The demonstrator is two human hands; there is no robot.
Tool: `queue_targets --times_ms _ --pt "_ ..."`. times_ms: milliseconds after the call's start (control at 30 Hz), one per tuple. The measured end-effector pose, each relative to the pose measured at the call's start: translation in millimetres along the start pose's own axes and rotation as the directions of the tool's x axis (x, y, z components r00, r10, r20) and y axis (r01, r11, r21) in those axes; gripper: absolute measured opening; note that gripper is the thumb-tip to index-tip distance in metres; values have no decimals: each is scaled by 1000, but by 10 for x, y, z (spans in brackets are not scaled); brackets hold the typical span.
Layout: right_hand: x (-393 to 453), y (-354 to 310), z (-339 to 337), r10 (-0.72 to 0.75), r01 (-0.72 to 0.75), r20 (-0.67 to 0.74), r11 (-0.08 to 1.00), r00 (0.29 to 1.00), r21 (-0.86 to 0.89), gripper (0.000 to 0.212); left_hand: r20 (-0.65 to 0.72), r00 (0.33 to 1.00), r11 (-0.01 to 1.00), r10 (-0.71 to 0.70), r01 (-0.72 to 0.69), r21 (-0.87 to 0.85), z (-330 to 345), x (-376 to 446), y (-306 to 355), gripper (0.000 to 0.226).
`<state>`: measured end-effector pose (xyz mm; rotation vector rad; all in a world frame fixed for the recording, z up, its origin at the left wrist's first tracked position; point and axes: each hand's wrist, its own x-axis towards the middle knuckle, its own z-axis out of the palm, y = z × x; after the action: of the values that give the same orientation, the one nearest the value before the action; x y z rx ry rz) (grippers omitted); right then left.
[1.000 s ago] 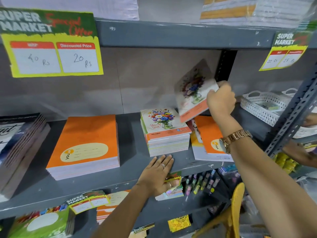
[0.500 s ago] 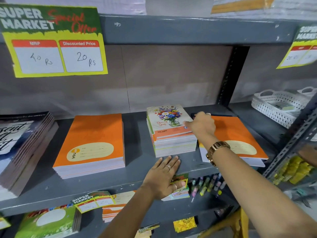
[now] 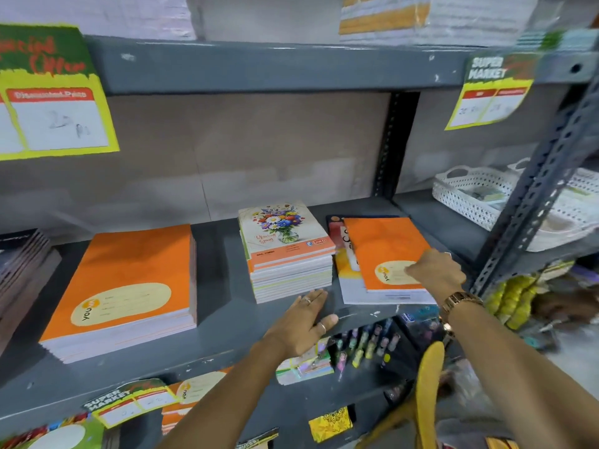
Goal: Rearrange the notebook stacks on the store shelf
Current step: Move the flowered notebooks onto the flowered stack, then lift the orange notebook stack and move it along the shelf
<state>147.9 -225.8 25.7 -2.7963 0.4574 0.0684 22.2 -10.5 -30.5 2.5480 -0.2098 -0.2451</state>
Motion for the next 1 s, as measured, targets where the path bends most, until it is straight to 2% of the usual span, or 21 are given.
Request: queue_targets --times_ms 100,167,233,333,433,500,567,633,667,733,833,933,1000 --pt "70 254 -13 4 -11 160 999 987 41 47 -18 1000 999 19 -20 -37 94 230 143 62" --pt "99 345 -31 -34 16 199 996 979 90 50 -31 999 999 22 -23 -43 143 370 234 63" --pt "145 395 -8 -51 27 197 992 979 122 53 -36 999 999 9 -10 -43 179 484 328 65" --pt "219 428 56 -27 -6 172 982 985 188 58 -114 993 1000 -10 11 1 250 640 446 64" --pt "282 461 81 26 -38 47 957 999 287 37 -170 985 997 -41 51 57 334 759 535 61" --pt "321 460 79 62 -60 11 893 998 445 28 -167 983 995 -79 89 49 381 811 578 57" --pt "342 467 74 111 -115 42 805 993 582 22 -160 979 992 -126 127 -3 402 838 609 56" --pt "343 458 46 140 -178 113 664 984 726 13 -166 972 983 -168 154 -96 389 842 630 57" --pt "341 445 30 147 -197 135 593 980 781 21 -164 970 977 -181 159 -139 369 834 642 56" --pt "290 425 -40 125 -175 128 536 984 826 39 -147 971 961 -190 153 -230 317 807 674 50" --pt "195 351 -187 120 -96 41 494 992 864 38 -122 973 893 -196 125 -433 189 744 824 38" --pt "90 237 -390 131 -66 17 377 991 924 34 -224 945 831 -238 79 -551 14 714 963 40" --pt "52 156 -509 118 -65 35 263 992 963 38 -287 913 745 -288 26 -667 -130 687 1018 32"
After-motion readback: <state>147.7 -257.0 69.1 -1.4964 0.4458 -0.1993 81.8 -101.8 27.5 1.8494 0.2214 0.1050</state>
